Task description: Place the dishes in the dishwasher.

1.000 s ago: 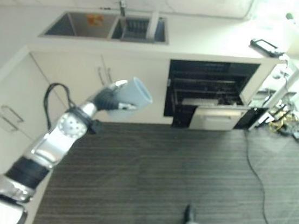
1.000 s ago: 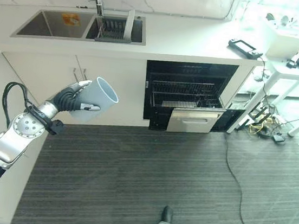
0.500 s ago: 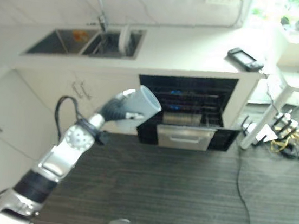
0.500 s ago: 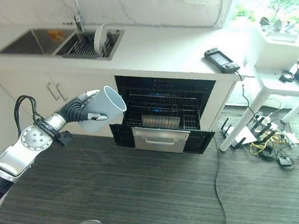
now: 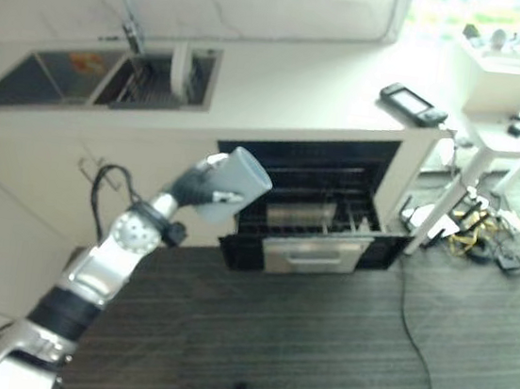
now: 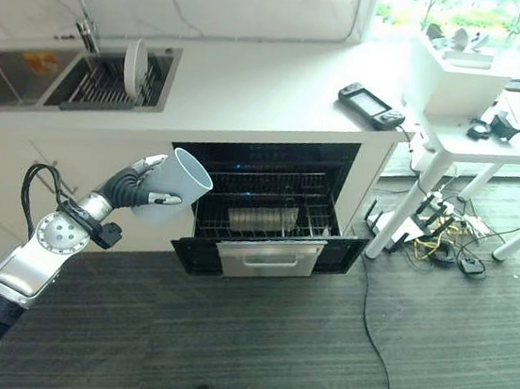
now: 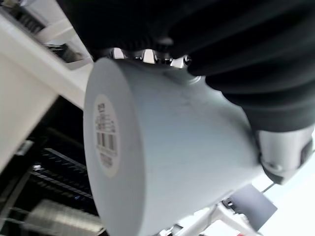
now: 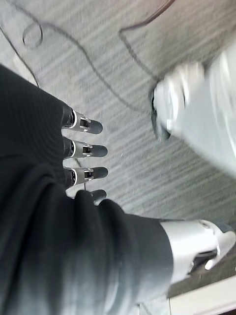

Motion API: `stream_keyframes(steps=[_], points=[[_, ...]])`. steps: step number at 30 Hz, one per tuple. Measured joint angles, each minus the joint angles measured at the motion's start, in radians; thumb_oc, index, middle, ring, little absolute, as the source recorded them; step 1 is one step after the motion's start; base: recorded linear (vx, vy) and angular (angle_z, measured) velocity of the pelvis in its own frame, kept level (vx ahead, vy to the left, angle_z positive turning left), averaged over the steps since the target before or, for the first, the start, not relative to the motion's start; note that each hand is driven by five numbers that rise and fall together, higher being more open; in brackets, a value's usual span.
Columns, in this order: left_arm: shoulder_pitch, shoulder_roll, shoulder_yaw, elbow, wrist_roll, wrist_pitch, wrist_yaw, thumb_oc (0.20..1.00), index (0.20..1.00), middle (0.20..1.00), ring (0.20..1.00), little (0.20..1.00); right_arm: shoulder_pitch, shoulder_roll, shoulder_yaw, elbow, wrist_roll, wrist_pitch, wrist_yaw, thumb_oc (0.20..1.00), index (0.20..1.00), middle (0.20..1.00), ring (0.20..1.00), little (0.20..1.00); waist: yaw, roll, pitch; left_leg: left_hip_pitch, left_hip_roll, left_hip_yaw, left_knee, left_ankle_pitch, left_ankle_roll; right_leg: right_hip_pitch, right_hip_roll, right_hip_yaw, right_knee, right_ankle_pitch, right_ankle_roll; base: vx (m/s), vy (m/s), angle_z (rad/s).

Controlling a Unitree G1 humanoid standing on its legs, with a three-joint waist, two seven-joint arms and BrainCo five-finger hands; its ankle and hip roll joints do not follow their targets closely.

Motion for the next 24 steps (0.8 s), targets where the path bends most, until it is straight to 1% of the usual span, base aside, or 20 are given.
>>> stream_keyframes(steps=[1,2,3,4,5,6,7,8,9,10,12,13,14,15,16,19,20,22,23,24], points=[[-0.005,0.008,0.0,-0.002,0.0,0.001,0.0,0.2,0.2,0.2,0.2,0.2,0.008,0.001,0.005,-0.001,-0.01,-0.006,0.002,1.0,1.0,1.0,1.0,1.0,0.002,0.002,0.002,0.012,-0.003,0.005,-0.001,-0.026,-0.015,-0.019,-0.031,-0.002,-0.007,-0.001,0.014,0.09,-0.252,-0.08],[-0.017,0.026,0.004,-0.002,0.0,0.006,0.004,0.2,0.2,0.2,0.2,0.2,0.011,0.003,0.009,-0.003,-0.015,-0.009,0.005,1.0,1.0,1.0,1.0,1.0,0.011,-0.004,0.004,0.01,-0.007,0.034,-0.001,-0.034,-0.028,-0.042,-0.066,-0.003,-0.088,0.017,0.045,0.04,-0.352,-0.34],[-0.02,0.053,0.012,-0.003,0.0,0.019,0.011,0.2,0.2,0.2,0.2,0.2,-0.007,0.003,0.009,0.001,-0.016,-0.011,0.007,1.0,1.0,1.0,1.0,1.0,0.022,-0.025,0.004,-0.003,-0.013,0.038,-0.002,-0.046,-0.041,-0.089,-0.096,0.033,-0.305,0.121,0.145,0.05,-0.45,-0.38],[-0.017,0.063,0.012,-0.001,0.0,0.02,0.011,0.2,0.2,0.2,0.2,0.2,-0.026,0.006,0.009,0.017,-0.016,-0.011,0.007,1.0,1.0,1.0,1.0,1.0,0.026,-0.033,0.007,-0.007,-0.015,0.007,0.001,-0.056,-0.04,-0.114,-0.094,0.068,-0.35,0.169,0.156,0.04,-0.424,-0.12],[-0.016,0.051,0.012,-0.002,0.001,0.02,0.01,0.2,0.2,0.2,0.2,0.2,-0.033,0.012,0.011,0.018,-0.014,-0.007,0.007,1.0,1.0,1.0,1.0,1.0,0.018,-0.046,0.009,-0.022,-0.014,0.006,0.022,-0.054,-0.038,-0.115,-0.094,0.077,-0.342,0.191,0.144,0.08,-0.305,0.42],[0.008,0.021,0.013,-0.021,0.001,0.02,0.012,0.2,0.2,0.2,0.2,0.2,-0.014,0.014,0.011,0.018,-0.014,-0.006,0.011,1.0,1.0,1.0,1.0,1.0,0.016,-0.052,0.007,-0.025,0.0,0.022,0.038,-0.059,-0.043,-0.094,-0.092,0.07,-0.316,0.192,0.139,0.1,-0.229,0.76],[0.043,0.018,0.011,-0.055,0.001,0.019,0.012,0.2,0.2,0.2,0.2,0.2,0.007,0.015,0.011,0.017,-0.014,-0.006,0.012,1.0,1.0,1.0,1.0,1.0,0.011,-0.054,0.005,-0.017,0.014,0.063,0.037,-0.064,-0.047,-0.058,-0.08,0.046,-0.325,0.202,0.125,0.13,-0.232,0.79],[0.066,0.022,0.011,-0.08,0.001,0.019,0.012,0.2,0.2,0.2,0.2,0.2,0.024,0.018,0.011,0.018,-0.016,-0.007,0.013,1.0,1.0,1.0,1.0,1.0,0.018,-0.085,-0.004,-0.011,0.021,0.097,0.033,-0.06,-0.058,-0.022,-0.064,0.042,-0.352,0.223,0.104,0.13,-0.215,0.51],[0.069,0.023,0.012,-0.082,0.001,0.019,0.012,0.2,0.2,0.2,0.2,0.2,0.025,0.018,0.01,0.018,-0.016,-0.006,0.013,1.0,1.0,1.0,1.0,1.0,0.02,-0.09,-0.004,-0.01,0.021,0.103,0.033,-0.059,-0.059,-0.015,-0.061,0.043,-0.356,0.227,0.101,0.09,-0.149,0.22],[0.096,0.014,0.012,-0.085,0.004,0.037,0.015,0.2,0.2,0.2,0.2,0.2,0.018,0.0,0.009,0.018,-0.016,-0.011,0.013,1.0,1.0,1.0,1.0,1.0,0.039,-0.07,-0.005,0.01,0.066,0.11,0.031,-0.049,-0.074,0.049,-0.008,0.026,-0.428,0.244,0.067,0.1,-0.196,0.0],[0.085,0.004,0.008,-0.088,0.004,0.04,0.016,0.2,0.2,0.2,0.2,0.2,0.001,-0.011,0.01,0.018,-0.015,-0.01,0.013,1.0,1.0,1.0,1.0,1.0,0.035,-0.048,-0.012,0.013,0.111,0.102,0.032,-0.042,-0.084,0.072,0.038,0.012,-0.453,0.243,0.04,0.09,-0.19,0.06],[0.072,-0.007,-0.001,-0.088,0.004,0.044,0.016,0.2,0.2,0.2,0.2,0.2,-0.001,-0.015,0.009,0.019,-0.015,-0.009,0.013,1.0,1.0,1.0,1.0,1.0,0.016,-0.04,-0.014,0.012,0.126,0.076,0.035,-0.039,-0.09,0.086,0.054,-0.009,-0.456,0.236,0.029,0.07,-0.135,0.25],[0.067,-0.012,-0.003,-0.099,0.004,0.044,0.016,0.2,0.2,0.2,0.2,0.2,-0.001,-0.015,0.01,0.018,-0.015,-0.009,0.013,1.0,1.0,1.0,1.0,1.0,0.007,-0.039,-0.014,0.018,0.138,0.065,0.039,-0.037,-0.093,0.098,0.067,-0.014,-0.458,0.23,0.02,0.06,-0.113,0.2],[0.061,-0.014,-0.003,-0.111,0.004,0.044,0.017,0.2,0.2,0.2,0.2,0.2,-0.002,-0.019,0.01,0.013,-0.015,-0.009,0.014,1.0,1.0,1.0,1.0,1.0,0.005,-0.03,-0.014,0.027,0.152,0.054,0.037,-0.032,-0.1,0.105,0.081,-0.011,-0.46,0.222,0.008,0.08,-0.118,0.01],[0.053,-0.022,-0.003,-0.111,0.004,0.045,0.019,0.2,0.2,0.2,0.2,0.2,-0.001,-0.026,0.01,0.011,-0.016,-0.009,0.014,1.0,1.0,1.0,1.0,1.0,0.0,-0.02,-0.014,0.037,0.16,0.049,0.028,-0.028,-0.107,0.116,0.089,-0.012,-0.468,0.222,0.006,0.07,-0.083,-0.05],[0.05,-0.022,-0.003,-0.113,0.003,0.053,0.026,0.2,0.2,0.2,0.2,0.2,0.0,-0.034,0.01,0.01,-0.016,-0.007,0.016,1.0,1.0,1.0,1.0,1.0,-0.013,0.009,-0.021,0.046,0.168,0.046,0.027,-0.023,-0.114,0.139,0.099,-0.018,-0.489,0.226,-0.001,0.07,-0.055,0.08],[0.05,-0.022,-0.003,-0.113,0.001,0.054,0.029,0.2,0.2,0.2,0.2,0.2,0.001,-0.034,0.01,0.01,-0.016,-0.006,0.016,1.0,1.0,1.0,1.0,1.0,-0.016,0.024,-0.026,0.045,0.17,0.046,0.027,-0.023,-0.115,0.14,0.101,-0.023,-0.489,0.224,-0.004,0.06,-0.02,0.09],[0.05,-0.022,-0.003,-0.113,-0.001,0.055,0.031,0.2,0.2,0.2,0.2,0.2,0.004,-0.033,0.01,0.01,-0.017,-0.004,0.017,1.0,1.0,1.0,1.0,1.0,-0.016,0.039,-0.032,0.042,0.169,0.047,0.035,-0.017,-0.125,0.139,0.101,-0.025,-0.483,0.211,0.002,0.07,0.039,0.11],[0.049,-0.022,-0.002,-0.113,-0.001,0.056,0.033,0.2,0.2,0.2,0.2,0.2,0.002,-0.024,0.01,0.011,-0.018,0.009,0.017,1.0,1.0,1.0,1.0,1.0,-0.015,0.025,-0.032,-0.002,0.154,0.031,0.104,-0.014,-0.137,0.126,0.082,-0.022,-0.472,0.196,-0.013,0.13,0.203,0.18],[0.049,-0.025,-0.002,-0.112,-0.001,0.056,0.032,0.2,0.2,0.2,0.2,0.2,0.001,-0.023,0.008,0.017,-0.032,0.012,0.017,1.0,1.0,1.0,1.0,1.0,-0.007,0.007,-0.031,-0.046,0.135,0.0,0.173,-0.005,-0.151,0.123,0.058,-0.021,-0.47,0.196,-0.014,0.17,0.288,0.16]])
